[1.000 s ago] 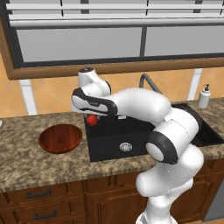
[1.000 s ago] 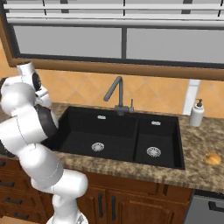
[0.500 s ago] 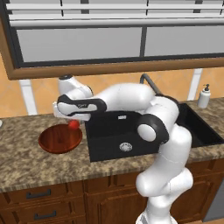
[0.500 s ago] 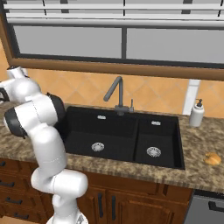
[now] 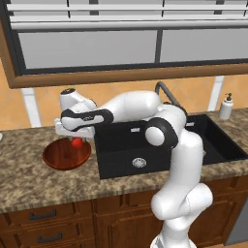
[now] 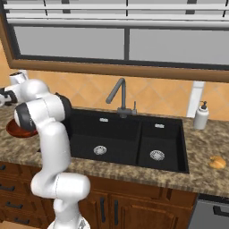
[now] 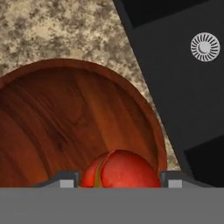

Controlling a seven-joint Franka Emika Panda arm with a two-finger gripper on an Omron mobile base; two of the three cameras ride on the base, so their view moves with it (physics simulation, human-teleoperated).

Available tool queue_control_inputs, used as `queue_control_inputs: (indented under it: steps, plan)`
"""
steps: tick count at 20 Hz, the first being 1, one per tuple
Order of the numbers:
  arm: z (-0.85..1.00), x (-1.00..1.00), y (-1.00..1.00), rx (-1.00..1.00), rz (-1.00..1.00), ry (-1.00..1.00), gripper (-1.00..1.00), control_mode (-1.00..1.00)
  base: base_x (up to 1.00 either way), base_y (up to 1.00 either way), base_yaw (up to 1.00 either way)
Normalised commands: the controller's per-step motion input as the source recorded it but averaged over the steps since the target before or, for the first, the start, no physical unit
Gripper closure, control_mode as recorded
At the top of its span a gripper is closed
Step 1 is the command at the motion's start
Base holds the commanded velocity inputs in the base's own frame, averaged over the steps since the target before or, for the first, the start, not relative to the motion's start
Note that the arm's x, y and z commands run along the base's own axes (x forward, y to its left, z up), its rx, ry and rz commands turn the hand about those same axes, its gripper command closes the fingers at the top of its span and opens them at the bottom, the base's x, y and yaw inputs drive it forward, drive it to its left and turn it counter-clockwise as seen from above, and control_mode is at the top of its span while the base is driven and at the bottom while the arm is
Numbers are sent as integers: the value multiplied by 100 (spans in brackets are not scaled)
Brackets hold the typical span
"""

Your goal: Pick the tomato from the sink and place it in the bowl. Then pick the bowl and place it in the microwave. Then close the microwave door and press the start button.

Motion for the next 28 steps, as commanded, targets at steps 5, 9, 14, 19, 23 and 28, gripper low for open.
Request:
queue_control_inputs:
  steps: [5,9,14,19,23,28]
  plan:
    - [-44,17,19,-1,0,2,100,-100,0,0,0]
    - [-41,10,18,-2,0,2,100,-100,0,0,0]
    - [-37,1,6,-2,0,0,100,-100,0,0,0]
    - [-25,0,0,-1,0,0,100,-100,0,0,0]
    - [-8,0,0,0,0,-1,-100,-100,0,0,0]
    - [3,-5,0,0,0,-7,-100,-100,0,0,0]
